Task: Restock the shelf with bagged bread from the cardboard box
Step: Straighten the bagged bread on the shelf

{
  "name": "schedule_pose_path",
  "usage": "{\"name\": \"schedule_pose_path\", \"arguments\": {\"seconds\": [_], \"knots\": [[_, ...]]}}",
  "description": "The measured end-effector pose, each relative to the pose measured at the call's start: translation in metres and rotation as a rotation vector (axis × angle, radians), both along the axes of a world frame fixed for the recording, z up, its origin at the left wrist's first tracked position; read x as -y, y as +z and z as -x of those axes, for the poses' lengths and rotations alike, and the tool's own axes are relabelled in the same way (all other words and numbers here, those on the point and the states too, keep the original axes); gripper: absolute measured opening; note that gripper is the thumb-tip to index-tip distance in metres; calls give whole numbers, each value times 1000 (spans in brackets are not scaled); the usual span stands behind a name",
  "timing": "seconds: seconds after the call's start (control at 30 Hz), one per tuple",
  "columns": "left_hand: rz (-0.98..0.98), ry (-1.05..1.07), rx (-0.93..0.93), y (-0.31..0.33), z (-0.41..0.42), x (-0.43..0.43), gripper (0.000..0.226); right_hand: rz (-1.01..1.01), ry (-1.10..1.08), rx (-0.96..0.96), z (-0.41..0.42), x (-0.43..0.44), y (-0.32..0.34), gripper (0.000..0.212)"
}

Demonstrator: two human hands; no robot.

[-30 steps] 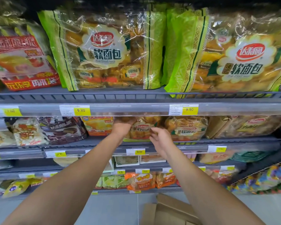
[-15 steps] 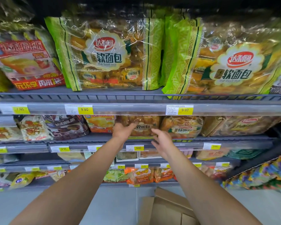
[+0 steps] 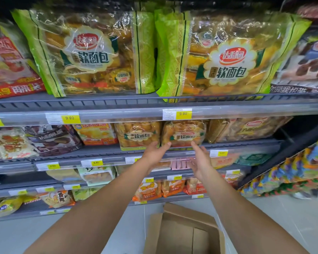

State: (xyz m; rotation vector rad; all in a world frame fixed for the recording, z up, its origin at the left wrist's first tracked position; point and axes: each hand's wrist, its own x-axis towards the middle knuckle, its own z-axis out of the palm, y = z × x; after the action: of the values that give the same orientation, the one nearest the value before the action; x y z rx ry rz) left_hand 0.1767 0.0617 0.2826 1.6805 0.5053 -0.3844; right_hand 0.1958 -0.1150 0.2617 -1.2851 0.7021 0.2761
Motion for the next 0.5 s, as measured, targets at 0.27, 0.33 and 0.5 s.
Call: {"name": "schedule_pose_path", "arguments": {"seconds": [0.27,0.33,0.5], "knots": [[-706,-206,262,-7,-21,37,63,720,327,262,-21,37,-8,110],[-694,-155,309,-12,-25,39,54,714,371,296,-28,42,-13,109],[-502,-40,341,-18,-33,44,44,565,388,347,-42,38,-21,86]]}}
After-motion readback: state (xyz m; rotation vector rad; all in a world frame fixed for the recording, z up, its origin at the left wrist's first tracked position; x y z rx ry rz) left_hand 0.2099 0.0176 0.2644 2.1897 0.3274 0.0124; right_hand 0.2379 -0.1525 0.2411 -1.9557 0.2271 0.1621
